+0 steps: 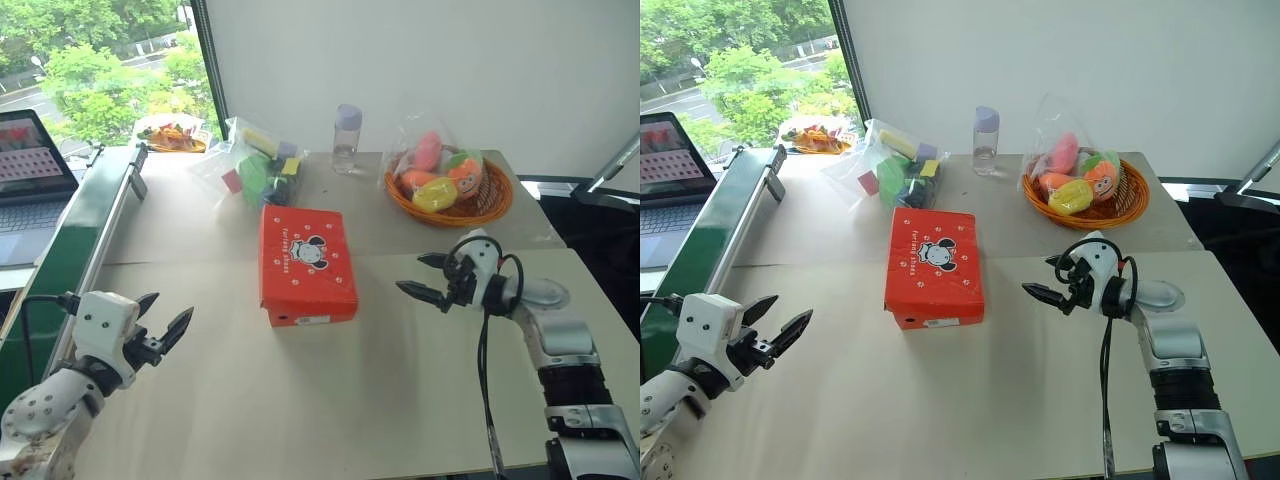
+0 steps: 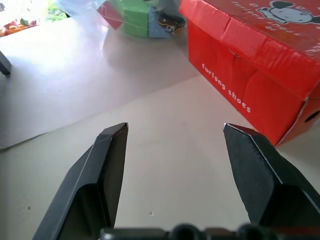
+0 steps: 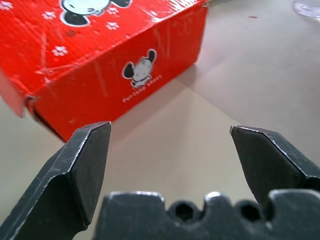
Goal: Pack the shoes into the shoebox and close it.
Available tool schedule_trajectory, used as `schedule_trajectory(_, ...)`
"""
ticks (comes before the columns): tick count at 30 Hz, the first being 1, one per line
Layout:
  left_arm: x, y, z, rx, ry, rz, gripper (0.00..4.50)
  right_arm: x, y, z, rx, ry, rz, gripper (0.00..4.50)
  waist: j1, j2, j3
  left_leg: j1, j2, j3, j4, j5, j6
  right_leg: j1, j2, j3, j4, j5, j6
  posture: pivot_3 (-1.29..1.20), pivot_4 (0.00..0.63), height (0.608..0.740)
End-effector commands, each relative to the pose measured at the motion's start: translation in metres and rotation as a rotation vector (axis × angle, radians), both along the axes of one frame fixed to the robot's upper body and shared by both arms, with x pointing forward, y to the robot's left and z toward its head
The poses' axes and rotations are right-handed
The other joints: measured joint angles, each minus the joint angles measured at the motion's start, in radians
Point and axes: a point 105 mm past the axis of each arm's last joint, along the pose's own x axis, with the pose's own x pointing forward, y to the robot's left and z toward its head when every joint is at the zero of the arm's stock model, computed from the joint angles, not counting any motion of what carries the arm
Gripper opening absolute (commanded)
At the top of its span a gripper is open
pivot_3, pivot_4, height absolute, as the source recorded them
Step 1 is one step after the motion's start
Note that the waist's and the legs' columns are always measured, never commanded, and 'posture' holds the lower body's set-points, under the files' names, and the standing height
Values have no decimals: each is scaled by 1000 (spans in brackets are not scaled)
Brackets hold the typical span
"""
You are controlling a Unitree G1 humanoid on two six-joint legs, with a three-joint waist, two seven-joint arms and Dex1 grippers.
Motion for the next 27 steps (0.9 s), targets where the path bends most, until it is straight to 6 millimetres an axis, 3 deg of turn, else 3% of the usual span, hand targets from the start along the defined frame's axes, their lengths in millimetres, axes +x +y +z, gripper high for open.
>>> schedule_trajectory(1,1,0,2,16,-50,16,3193,-2,3,5,28,-30,1,4463,0,0,0,0,0,0,0,0,0,0,0,0,0,0,0,0,150,740)
schedule_trajectory(12,9,2,-29,36,-61,76,3193,-15,-8,-16,85,-15,-119,4463,4,0,0,0,0,0,0,0,0,0,0,0,0,0,0,0,150,740)
schedule_trajectory(21,26,-8,-28,25,-120,54,3193,-25,-11,-23,134,-21,-180,4463,18,0,0,0,0,0,0,0,0,0,0,0,1,0,0,0,150,740)
schedule_trajectory(27,29,-3,-30,17,-143,101,3193,-23,-14,-24,196,-67,-261,4463,18,0,0,1,0,0,0,0,0,0,0,0,1,0,0,0,150,740)
